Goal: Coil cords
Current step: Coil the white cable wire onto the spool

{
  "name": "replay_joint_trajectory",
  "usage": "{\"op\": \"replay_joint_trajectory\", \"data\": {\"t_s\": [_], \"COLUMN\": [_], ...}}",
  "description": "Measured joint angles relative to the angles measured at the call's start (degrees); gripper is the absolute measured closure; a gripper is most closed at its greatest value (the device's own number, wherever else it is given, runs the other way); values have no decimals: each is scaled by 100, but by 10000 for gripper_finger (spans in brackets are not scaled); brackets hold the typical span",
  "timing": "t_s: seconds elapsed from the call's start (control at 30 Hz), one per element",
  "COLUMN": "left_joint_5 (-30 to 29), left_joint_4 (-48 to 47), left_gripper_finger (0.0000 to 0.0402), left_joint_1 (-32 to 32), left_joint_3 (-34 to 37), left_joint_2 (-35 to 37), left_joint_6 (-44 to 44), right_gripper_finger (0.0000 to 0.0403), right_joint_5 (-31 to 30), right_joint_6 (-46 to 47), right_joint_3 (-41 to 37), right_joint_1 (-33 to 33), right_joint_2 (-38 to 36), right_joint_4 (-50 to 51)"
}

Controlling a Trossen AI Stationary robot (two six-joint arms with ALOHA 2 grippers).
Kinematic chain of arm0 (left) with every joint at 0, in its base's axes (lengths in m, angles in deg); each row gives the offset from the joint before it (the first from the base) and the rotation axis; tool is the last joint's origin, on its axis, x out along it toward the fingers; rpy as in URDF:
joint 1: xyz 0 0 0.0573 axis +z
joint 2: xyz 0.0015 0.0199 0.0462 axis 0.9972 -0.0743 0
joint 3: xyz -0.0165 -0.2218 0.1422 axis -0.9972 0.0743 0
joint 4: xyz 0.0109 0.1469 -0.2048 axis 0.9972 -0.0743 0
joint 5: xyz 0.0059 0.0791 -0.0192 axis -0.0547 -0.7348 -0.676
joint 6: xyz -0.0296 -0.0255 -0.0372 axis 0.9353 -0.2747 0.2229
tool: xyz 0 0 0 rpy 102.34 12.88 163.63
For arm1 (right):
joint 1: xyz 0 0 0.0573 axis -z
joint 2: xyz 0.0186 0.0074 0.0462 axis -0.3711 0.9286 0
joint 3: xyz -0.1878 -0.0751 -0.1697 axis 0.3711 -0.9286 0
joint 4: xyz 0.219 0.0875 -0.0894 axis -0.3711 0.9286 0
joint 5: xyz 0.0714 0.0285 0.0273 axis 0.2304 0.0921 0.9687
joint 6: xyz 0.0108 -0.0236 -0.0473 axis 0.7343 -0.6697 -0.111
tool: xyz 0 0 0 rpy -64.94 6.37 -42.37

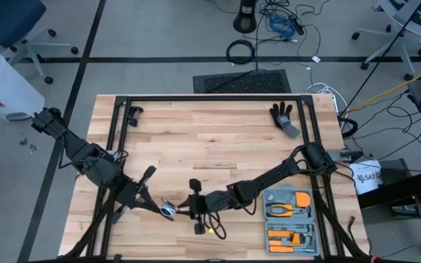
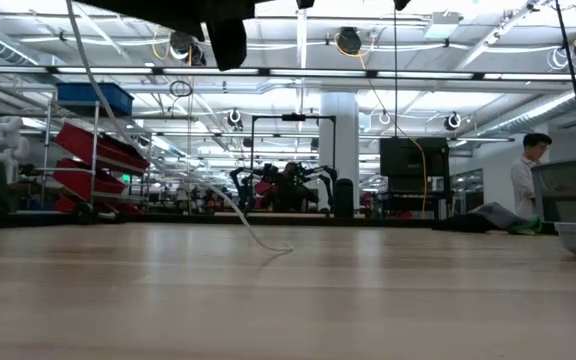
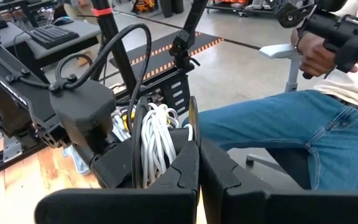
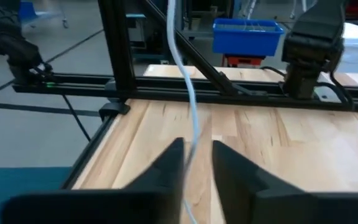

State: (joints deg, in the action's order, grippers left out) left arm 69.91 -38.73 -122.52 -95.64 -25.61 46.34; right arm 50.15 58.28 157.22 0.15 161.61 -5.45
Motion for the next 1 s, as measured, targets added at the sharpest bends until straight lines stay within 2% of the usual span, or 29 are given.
{"op": "replay_joint_trajectory", "data": {"t_s": [0.07,0.13,0.33,0.63,0.8,1.0], "left_joint_5": [0,0,-2,-69,-155,-157], "left_joint_4": [10,9,-23,-524,-672,-618], "left_gripper_finger": [400,400,400,400,400,400], "left_joint_1": [0,0,0,0,0,0], "left_joint_3": [0,0,0,0,2,35], "left_joint_2": [0,0,0,0,0,-5], "left_joint_6": [0,0,0,59,61,210], "right_gripper_finger": [377,395,401,402,402,403], "right_joint_5": [132,328,748,865,183,-515], "right_joint_6": [-28,-89,-73,-241,-615,-1004], "right_joint_3": [0,0,0,2,4,205], "right_joint_1": [9,20,18,-259,-618,-836], "right_joint_2": [-2,-2,-82,-1004,-1429,-1604], "right_joint_4": [9,23,216,1469,1550,1652]}}
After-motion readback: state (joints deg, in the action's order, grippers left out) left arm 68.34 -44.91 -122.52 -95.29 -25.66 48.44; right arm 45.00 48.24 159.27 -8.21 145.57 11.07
